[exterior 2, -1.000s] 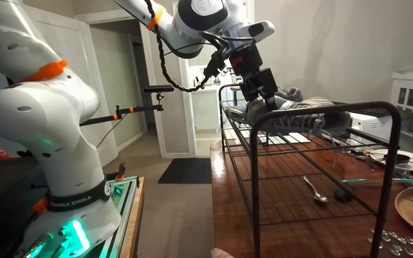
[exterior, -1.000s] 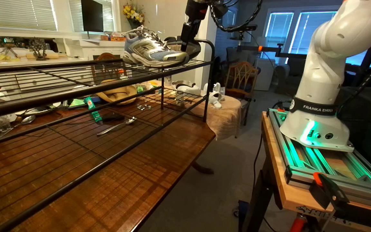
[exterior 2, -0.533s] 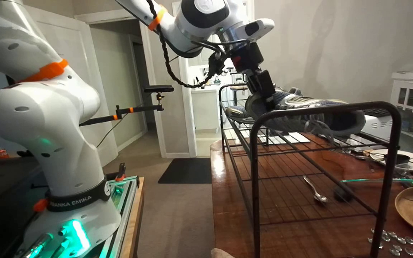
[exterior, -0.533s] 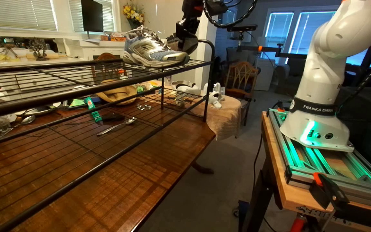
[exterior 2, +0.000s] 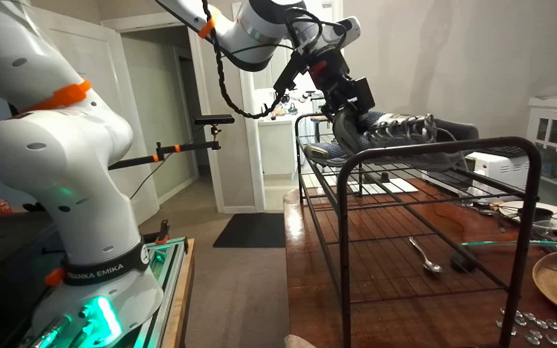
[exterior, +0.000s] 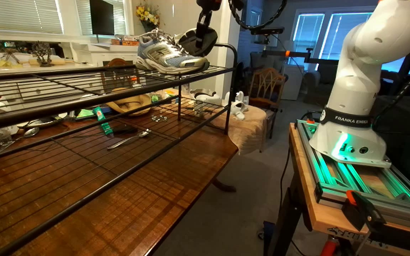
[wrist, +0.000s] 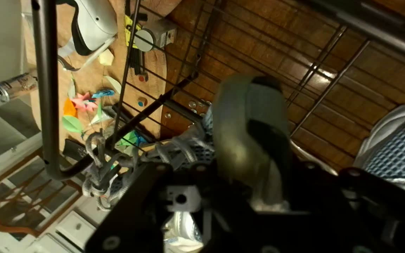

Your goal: Twist the shoe on the shelf

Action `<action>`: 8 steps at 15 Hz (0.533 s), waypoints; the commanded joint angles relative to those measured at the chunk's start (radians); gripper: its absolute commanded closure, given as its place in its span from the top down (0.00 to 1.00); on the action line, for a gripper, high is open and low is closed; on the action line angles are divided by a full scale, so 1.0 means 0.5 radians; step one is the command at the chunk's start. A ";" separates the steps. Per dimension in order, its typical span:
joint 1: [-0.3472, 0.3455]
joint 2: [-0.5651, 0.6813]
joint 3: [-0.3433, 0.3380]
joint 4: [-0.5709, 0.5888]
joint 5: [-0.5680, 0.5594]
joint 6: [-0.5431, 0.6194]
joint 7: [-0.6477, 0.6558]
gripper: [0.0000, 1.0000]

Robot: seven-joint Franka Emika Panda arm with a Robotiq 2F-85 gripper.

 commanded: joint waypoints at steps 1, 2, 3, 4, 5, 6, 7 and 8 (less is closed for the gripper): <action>0.109 0.032 -0.055 0.055 0.000 -0.103 -0.366 0.08; 0.126 0.031 -0.062 0.063 -0.011 -0.130 -0.466 0.08; 0.135 0.026 -0.069 0.062 -0.035 -0.141 -0.555 0.08; 0.147 0.021 -0.081 0.068 -0.044 -0.160 -0.656 0.08; 0.157 0.019 -0.093 0.076 -0.057 -0.172 -0.756 0.08; 0.168 0.023 -0.103 0.092 -0.068 -0.188 -0.856 0.08; 0.176 0.019 -0.115 0.094 -0.084 -0.197 -0.949 0.08; 0.184 0.017 -0.127 0.096 -0.099 -0.209 -1.041 0.08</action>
